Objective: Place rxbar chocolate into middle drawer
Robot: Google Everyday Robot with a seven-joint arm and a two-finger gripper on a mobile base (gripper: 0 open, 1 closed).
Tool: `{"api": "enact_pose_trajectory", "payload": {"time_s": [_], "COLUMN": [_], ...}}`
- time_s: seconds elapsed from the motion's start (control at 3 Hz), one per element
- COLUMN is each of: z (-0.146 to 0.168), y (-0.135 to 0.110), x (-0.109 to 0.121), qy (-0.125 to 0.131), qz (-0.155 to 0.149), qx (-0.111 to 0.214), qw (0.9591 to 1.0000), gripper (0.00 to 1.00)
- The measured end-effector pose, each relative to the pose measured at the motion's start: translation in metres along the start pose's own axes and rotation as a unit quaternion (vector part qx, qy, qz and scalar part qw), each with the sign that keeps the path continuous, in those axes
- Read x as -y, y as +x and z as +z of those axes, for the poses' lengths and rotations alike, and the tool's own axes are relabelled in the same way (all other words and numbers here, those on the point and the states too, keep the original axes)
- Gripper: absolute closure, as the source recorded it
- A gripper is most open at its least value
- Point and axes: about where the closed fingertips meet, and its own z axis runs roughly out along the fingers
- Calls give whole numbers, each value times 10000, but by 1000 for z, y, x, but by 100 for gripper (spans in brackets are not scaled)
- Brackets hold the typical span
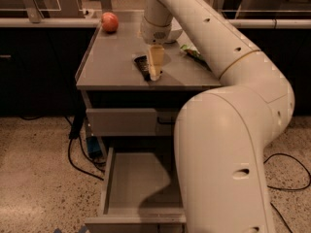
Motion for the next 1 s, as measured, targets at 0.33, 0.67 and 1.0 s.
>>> {"api": "enact_pose_trajectory", "payload": {"time_s": [0.33,0.67,1.0], "z": [29,35,35], "y": [-6,-7,-7], "x": [8,18,18], "qy": [-268,-168,-159], "qz": [-115,-101,-102], "qx": [211,284,284], "qw": [9994,9994,9994], "gripper": [0,0,18]}}
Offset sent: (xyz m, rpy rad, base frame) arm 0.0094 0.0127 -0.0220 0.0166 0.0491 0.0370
